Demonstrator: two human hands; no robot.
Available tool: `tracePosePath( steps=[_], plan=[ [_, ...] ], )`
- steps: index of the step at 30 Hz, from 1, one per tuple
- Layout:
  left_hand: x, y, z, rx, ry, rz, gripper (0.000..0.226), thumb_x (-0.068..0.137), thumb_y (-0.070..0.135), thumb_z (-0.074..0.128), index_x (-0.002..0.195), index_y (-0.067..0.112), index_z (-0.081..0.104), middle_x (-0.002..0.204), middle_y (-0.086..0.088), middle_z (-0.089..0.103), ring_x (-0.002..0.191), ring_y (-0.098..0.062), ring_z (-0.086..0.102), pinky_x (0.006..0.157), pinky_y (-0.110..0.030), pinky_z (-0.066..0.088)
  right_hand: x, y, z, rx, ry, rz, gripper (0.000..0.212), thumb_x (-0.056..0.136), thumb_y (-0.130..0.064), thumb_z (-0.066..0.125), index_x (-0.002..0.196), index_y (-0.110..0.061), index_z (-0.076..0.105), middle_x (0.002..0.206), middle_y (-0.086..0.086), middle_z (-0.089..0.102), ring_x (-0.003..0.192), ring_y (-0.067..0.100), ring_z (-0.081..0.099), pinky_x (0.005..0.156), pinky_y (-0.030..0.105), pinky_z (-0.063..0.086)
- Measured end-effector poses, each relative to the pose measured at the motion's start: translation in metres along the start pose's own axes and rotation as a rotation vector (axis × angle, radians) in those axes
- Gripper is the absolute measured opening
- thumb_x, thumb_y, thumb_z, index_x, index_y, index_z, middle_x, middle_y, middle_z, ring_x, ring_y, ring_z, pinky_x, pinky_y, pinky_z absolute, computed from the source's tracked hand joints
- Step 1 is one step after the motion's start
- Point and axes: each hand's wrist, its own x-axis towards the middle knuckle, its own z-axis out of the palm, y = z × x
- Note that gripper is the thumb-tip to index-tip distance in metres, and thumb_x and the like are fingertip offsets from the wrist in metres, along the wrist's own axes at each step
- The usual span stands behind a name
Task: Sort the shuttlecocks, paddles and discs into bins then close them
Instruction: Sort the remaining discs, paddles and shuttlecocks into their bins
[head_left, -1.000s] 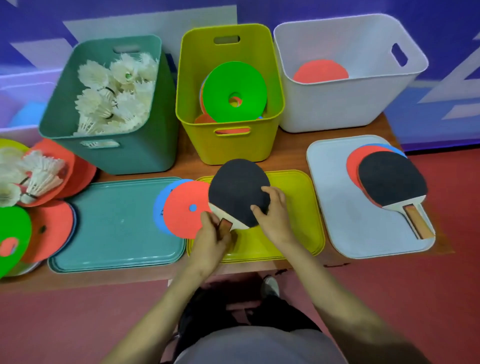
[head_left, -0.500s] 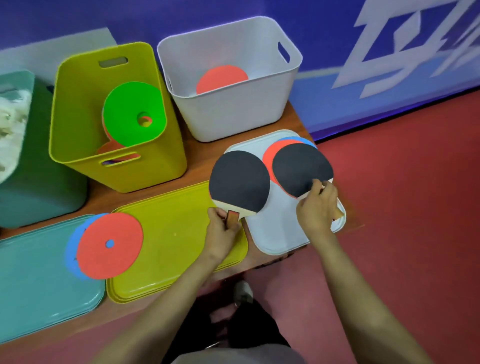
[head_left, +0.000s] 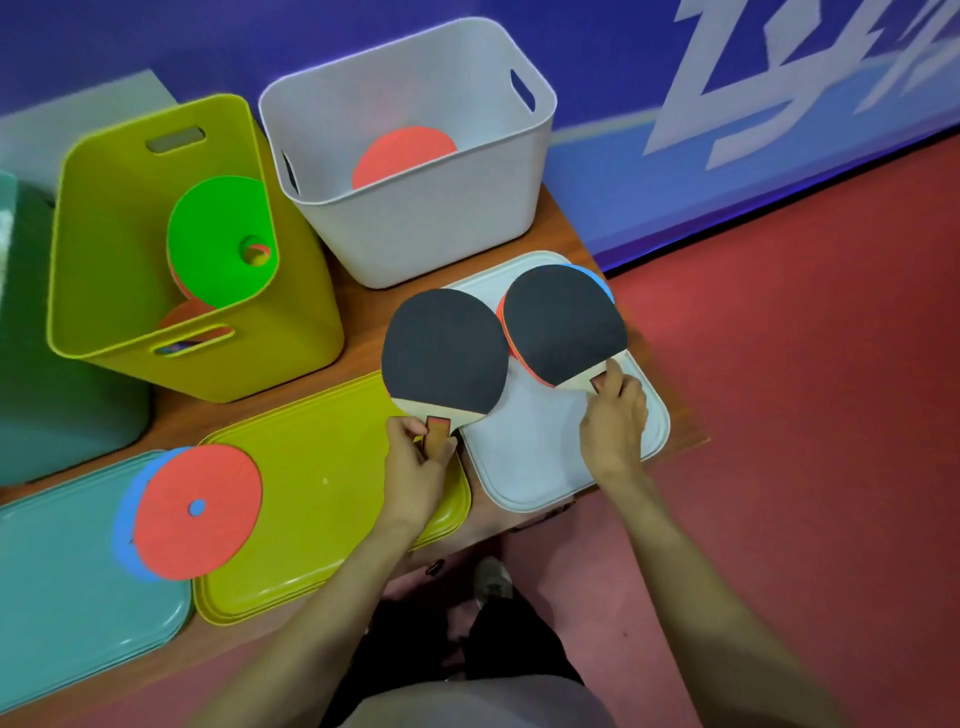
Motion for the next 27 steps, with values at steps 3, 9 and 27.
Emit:
tracePosePath(
  steps=[3,9,27],
  plan=[
    [-0.008,0.013,-0.01,-0.015,0.055,0.113,0.036,0.086,0.01,0.063,0.081,0.03,0.033,0.074,-0.004,0.043,0.057,-0.022,0.039,0.054,-0.041,0.033,-0.018,-0.012,-0.004,0.246,-0.039,-0.107,0.05,0.097,-0.004,0.043,0.144,-0.007,0.029,0.12,0.017,0.044,0.112,0.03,0.044,0.099,0.041,0.038],
    [-0.011,0.06,-0.03,-0.046,0.13,0.338,0.038,0.088,0.002,0.061,0.084,0.025,0.031,0.067,0.005,0.032,0.056,-0.005,0.032,0.053,-0.027,0.03,-0.025,-0.057,-0.031,0.524,-0.131,-0.229,0.048,0.099,-0.013,0.04,0.145,-0.02,0.029,0.125,-0.006,0.038,0.115,0.005,0.041,0.097,0.013,0.034],
    [0.105,0.173,-0.139,-0.128,0.318,0.328,0.039,0.083,0.002,0.066,0.09,0.019,0.031,0.086,-0.002,0.043,0.072,-0.019,0.051,0.059,-0.023,0.048,0.122,-0.241,-0.077,0.144,-0.033,-0.534,0.047,0.095,-0.006,0.046,0.142,-0.012,0.038,0.127,0.016,0.045,0.119,0.029,0.043,0.101,0.032,0.032]
  ],
)
